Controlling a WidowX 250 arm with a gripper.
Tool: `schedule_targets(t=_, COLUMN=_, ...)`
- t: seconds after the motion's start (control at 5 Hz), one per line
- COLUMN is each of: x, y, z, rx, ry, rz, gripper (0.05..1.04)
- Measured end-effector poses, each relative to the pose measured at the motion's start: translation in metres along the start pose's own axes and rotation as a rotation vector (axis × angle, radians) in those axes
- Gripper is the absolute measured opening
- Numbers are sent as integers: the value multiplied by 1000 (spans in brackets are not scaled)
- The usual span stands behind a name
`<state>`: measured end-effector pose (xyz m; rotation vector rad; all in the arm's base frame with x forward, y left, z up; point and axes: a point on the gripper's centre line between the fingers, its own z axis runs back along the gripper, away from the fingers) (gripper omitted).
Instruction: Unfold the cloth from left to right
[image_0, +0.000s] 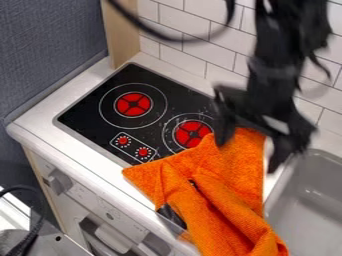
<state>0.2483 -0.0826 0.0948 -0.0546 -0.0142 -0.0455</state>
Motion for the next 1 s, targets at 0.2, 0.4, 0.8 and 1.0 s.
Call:
schedule_targets(t=0.2, x=13, y=43, z=7, rx=30, ry=2, rz=102, gripper=1000)
schedule_targets(t=0.4, x=22, y=89, z=6, rx=35, ry=16, rz=256, gripper=1000)
schedule_targets(t=0.8, x=27, y=153, z=-5, rx=-2, ry=64, rz=426, gripper=1000)
schedule_targets(t=1.0, x=22, y=175, z=-5, rx=11, ry=52, rz=459, gripper=1000)
